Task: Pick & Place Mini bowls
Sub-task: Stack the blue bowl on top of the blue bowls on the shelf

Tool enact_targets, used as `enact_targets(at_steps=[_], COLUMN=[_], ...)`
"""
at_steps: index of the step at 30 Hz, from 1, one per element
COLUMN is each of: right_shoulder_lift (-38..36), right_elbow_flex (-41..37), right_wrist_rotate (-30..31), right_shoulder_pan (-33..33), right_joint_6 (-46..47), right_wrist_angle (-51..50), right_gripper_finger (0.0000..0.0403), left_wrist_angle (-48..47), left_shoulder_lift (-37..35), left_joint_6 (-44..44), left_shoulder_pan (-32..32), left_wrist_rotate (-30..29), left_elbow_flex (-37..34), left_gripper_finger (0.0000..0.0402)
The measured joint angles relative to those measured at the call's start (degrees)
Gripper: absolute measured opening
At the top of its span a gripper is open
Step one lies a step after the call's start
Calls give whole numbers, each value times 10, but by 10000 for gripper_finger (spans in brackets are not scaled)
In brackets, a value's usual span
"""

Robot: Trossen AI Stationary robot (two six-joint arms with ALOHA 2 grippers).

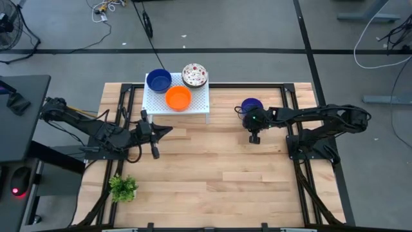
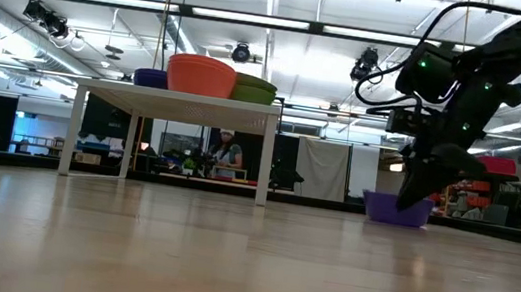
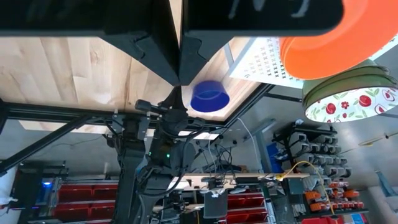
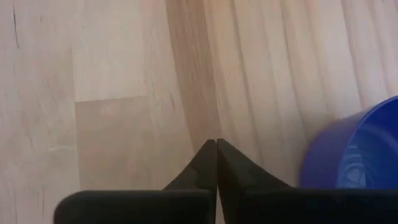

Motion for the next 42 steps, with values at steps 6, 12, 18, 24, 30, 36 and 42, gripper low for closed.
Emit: enact_targets(at_steps=[6,12,18,24,30,36,42], right_shoulder_lift=[0,0,-2,-3,-1,-1,-1], right_elbow_flex=[0,16,91,127,114,84,69], right_wrist_rotate=[-3,0,78,75,7,-1,-12], right_shoulder_pan=[9,19,3,-73,-137,-160,-160], right_joint_6=[-5,-6,-10,-33,-62,-96,-118], right_wrist_angle=[-1,-12,-69,-99,-98,-68,-56], right_gripper_finger=[3,6,23,94,175,212,207], left_wrist_angle=[0,0,0,-1,-5,-5,-5], left_shoulder_lift=[0,0,0,0,0,0,0], left_joint_6=[0,0,0,0,0,0,-1], left_shoulder_pan=[0,0,0,0,0,0,0], left_wrist_rotate=[0,0,0,0,0,0,0], left_elbow_flex=[0,0,0,0,0,0,0], left_gripper_finger=[16,16,16,16,16,16,16])
